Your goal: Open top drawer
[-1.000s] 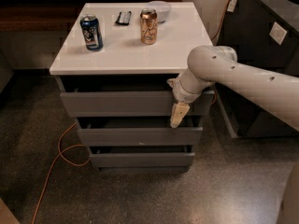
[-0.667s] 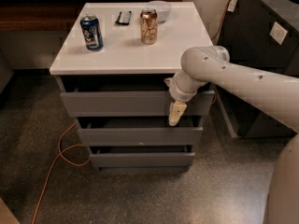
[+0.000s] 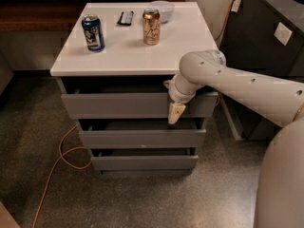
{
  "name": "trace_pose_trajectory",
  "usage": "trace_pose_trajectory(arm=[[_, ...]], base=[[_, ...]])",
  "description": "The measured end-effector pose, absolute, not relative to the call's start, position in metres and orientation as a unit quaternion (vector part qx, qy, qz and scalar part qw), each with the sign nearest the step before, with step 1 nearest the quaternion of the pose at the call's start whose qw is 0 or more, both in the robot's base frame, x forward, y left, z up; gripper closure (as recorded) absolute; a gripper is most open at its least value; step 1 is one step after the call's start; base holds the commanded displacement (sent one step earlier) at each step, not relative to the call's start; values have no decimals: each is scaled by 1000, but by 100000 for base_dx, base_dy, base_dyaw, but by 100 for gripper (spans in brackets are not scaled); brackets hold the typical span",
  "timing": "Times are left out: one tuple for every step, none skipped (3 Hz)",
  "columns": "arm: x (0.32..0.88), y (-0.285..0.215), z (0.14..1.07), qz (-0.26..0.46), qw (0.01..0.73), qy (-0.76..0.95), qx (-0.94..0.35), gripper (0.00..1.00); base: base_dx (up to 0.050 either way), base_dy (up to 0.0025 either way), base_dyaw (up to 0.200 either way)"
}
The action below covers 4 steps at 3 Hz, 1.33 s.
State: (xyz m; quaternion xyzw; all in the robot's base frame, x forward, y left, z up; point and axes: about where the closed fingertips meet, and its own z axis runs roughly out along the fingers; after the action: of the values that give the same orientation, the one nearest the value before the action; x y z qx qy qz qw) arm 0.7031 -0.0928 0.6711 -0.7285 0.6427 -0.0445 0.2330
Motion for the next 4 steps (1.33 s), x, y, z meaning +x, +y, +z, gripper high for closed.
trace_pose_trajectory(arm=[[712,-92,666,-33,244,644,-724,36],[715,-93,663,-16,252,649,-718,59],[708,-93,667,-1,259,652,-713,82],[689,-85,672,20,263,653,-710,100]], base=[[0,0,0],[0,0,0],[0,0,0],[0,0,0]])
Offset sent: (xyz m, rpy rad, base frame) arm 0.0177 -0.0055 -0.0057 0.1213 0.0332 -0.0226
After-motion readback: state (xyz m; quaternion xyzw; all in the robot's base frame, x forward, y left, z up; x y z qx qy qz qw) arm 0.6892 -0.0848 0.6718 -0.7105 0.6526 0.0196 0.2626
